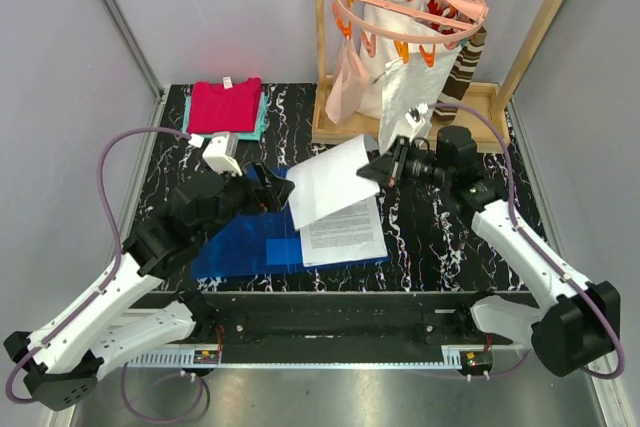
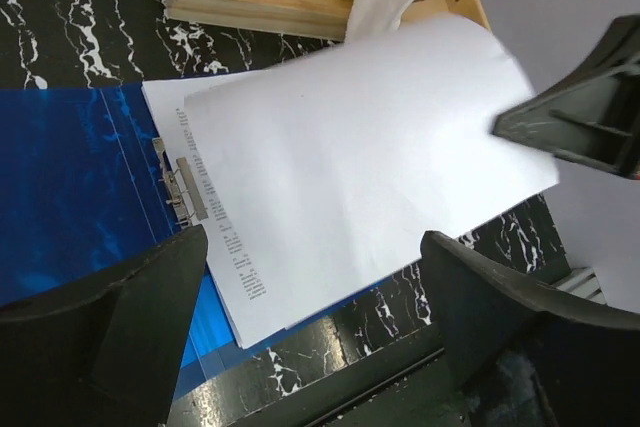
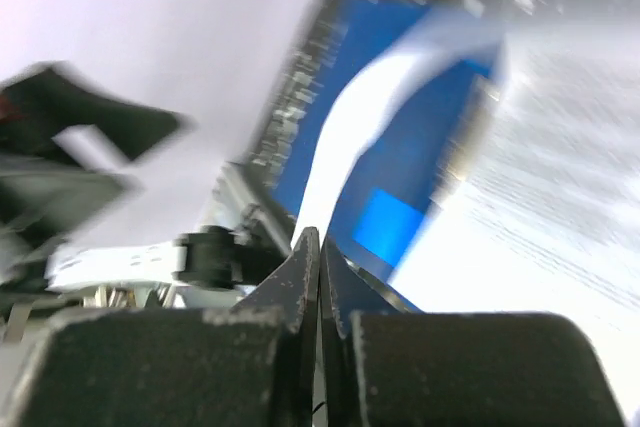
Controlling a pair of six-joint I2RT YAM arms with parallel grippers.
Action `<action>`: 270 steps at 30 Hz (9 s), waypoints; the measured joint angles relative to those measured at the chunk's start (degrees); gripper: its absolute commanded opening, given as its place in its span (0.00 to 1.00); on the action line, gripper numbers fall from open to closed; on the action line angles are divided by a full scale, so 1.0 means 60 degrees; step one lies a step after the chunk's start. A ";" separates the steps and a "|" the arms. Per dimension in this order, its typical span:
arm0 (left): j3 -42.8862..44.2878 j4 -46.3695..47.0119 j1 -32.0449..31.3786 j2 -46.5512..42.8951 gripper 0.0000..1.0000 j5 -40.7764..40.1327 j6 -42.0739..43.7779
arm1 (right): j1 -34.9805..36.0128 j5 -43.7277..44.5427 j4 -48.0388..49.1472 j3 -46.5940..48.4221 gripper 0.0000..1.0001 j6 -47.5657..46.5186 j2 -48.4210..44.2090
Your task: Put the files into the folder
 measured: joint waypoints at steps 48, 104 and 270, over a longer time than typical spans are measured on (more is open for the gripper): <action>-0.0605 0.0561 0.0062 0.1639 0.92 0.1126 -0.0193 | -0.1945 0.0557 0.2823 -0.5519 0.00 0.0186 0.1217; -0.0907 0.0911 0.0117 0.1694 0.92 0.1523 -0.0302 | -0.1013 0.1086 0.5701 -0.6728 0.00 0.3271 0.2539; 0.1122 0.4007 0.4324 1.0958 0.06 0.5982 -0.0954 | 0.1814 0.2084 0.2798 0.1060 0.22 0.1166 0.8502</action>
